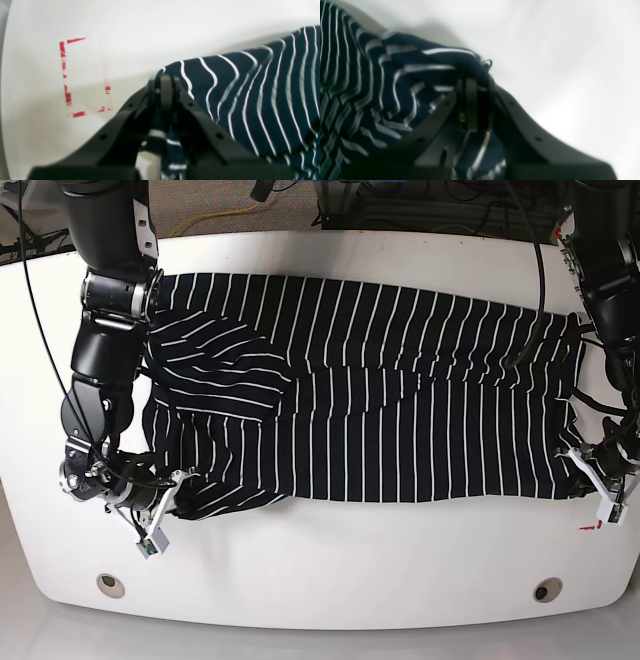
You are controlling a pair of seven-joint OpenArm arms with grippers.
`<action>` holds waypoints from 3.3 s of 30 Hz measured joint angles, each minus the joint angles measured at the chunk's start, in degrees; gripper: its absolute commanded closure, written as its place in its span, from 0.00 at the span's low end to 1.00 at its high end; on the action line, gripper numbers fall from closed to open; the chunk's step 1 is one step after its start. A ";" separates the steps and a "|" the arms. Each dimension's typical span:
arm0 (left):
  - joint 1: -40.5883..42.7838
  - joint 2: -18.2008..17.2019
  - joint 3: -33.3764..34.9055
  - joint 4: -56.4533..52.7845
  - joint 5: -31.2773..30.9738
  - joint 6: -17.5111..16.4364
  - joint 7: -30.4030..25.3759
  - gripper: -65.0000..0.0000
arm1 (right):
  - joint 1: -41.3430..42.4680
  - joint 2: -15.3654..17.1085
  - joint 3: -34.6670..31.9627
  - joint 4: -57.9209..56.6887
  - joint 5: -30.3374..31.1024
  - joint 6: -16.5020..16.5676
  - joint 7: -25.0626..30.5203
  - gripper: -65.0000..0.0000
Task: Fold the T-shirt properly
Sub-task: 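Fold the hem edge over toward the collar edge with both grippers, then release the folded strip and regrasp its edge with both grippers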
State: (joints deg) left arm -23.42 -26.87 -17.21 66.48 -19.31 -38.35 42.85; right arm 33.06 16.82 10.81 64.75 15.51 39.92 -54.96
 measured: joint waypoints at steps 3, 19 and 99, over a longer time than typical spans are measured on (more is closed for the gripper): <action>0.37 -0.02 -0.04 -0.04 0.15 -0.85 0.22 1.00 | -2.58 0.61 1.57 7.04 0.00 0.20 -2.99 1.00; 14.60 -1.05 -0.31 14.56 -0.24 -1.60 0.00 1.00 | -20.72 -1.75 14.32 38.42 1.01 0.22 -18.58 1.00; 25.79 3.63 3.02 17.88 2.16 -1.60 9.40 0.37 | -13.03 -1.95 20.41 -0.63 17.42 -0.26 -22.18 0.35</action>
State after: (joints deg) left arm 2.37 -23.24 -14.20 84.36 -17.15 -39.94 52.25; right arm 20.03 14.87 31.22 64.12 32.93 39.66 -77.14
